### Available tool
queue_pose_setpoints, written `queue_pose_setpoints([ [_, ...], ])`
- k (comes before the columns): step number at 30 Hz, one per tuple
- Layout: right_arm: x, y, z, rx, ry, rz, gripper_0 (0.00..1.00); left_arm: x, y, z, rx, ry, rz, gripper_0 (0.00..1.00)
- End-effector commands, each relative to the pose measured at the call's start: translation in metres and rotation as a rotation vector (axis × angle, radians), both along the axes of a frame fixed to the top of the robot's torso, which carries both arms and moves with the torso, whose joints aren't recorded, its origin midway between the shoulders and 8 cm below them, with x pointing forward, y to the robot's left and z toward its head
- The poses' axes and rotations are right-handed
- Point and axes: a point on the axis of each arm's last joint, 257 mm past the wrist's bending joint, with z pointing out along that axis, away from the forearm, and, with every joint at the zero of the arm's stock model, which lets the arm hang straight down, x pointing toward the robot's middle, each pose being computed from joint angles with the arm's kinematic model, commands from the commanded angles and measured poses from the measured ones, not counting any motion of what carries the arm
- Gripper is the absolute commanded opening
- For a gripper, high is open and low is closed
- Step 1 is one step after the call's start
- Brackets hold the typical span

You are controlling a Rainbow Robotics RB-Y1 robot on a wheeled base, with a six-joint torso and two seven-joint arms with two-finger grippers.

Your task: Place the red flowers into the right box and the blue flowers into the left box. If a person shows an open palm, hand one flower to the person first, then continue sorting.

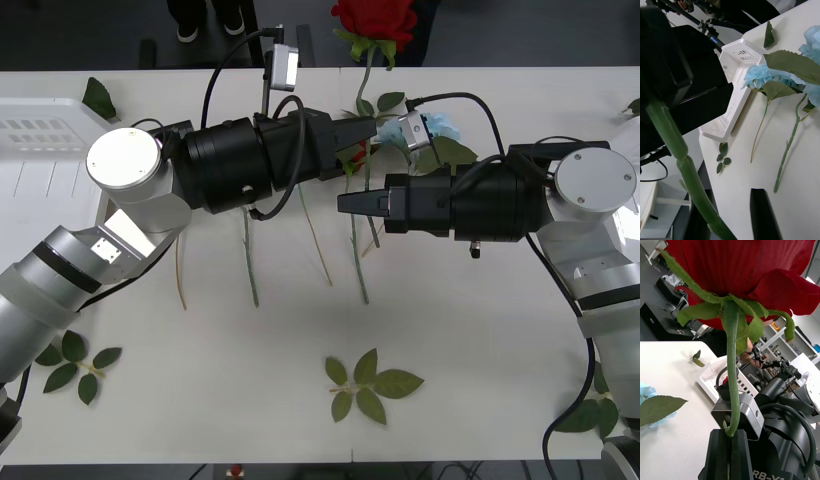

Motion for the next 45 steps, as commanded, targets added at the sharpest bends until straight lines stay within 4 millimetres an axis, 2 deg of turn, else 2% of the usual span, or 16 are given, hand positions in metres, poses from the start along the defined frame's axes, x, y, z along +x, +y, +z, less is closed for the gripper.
queue_pose_setpoints([
  [1, 0.006, 0.003, 0.023, 0.004, -0.081, 0.006, 0.0, 0.001, 0.003, 0.014, 0.0, -0.056, 0.005, 0.01],
  [4, 0.008, 0.0, 0.024, 0.005, -0.084, 0.0, 0.0, 0.001, 0.005, 0.015, -0.007, -0.049, 0.004, 0.1],
  [6, 0.009, 0.0, 0.026, 0.009, -0.087, -0.002, 0.0, 0.0, 0.005, 0.016, -0.012, -0.044, 0.002, 0.73],
  [7, 0.009, -0.001, 0.026, 0.009, -0.087, -0.002, 0.0, 0.0, 0.005, 0.016, -0.015, -0.043, 0.001, 1.0],
  [15, 0.014, -0.011, 0.033, 0.022, -0.096, -0.024, 0.0, 0.0, 0.005, 0.019, -0.028, -0.032, -0.002, 1.0],
  [19, 0.028, -0.053, 0.043, 0.006, -0.107, -0.087, 0.0, 0.0, 0.005, 0.019, -0.032, -0.031, -0.002, 1.0],
  [22, 0.038, -0.098, 0.043, -0.049, -0.11, -0.152, 0.0, 0.0, 0.007, 0.018, -0.027, -0.03, -0.001, 1.0],
  [24, 0.047, -0.141, 0.042, -0.122, -0.106, -0.23, 0.0, 0.003, 0.013, 0.018, -0.024, -0.022, 0.007, 1.0],
  [25, 0.049, -0.152, 0.04, -0.142, -0.098, -0.251, 0.0, 0.005, 0.016, 0.018, -0.024, -0.016, 0.011, 1.0],
  [26, 0.052, -0.178, 0.039, -0.203, -0.084, -0.3, 0.0, 0.01, 0.025, 0.017, -0.022, -0.004, 0.028, 1.0],
  [28, 0.055, -0.211, 0.033, -0.293, -0.044, -0.374, 0.0, 0.02, 0.045, 0.016, -0.008, 0.018, 0.062, 1.0],
  [29, 0.056, -0.219, 0.032, -0.319, -0.031, -0.393, 0.0, 0.022, 0.05, 0.014, 0.0, 0.03, 0.066, 1.0],
  [32, 0.057, -0.273, 0.019, -0.479, 0.036, -0.501, 0.0, 0.035, 0.087, 0.008, 0.044, 0.099, 0.114, 1.0],
  [38, 0.037, -0.397, -0.008, -0.821, 0.152, -0.693, 0.0, 0.048, 0.147, -0.02, 0.209, 0.241, 0.198, 1.0],
  [44, -0.001, -0.493, -0.033, -1.036, 0.258, -0.785, 0.0, 0.052, 0.199, -0.052, 0.328, 0.421, 0.301, 1.0],
  [45, -0.006, -0.503, -0.033, -1.051, 0.264, -0.796, 0.0, 0.052, 0.203, -0.056, 0.341, 0.442, 0.311, 1.0],
])
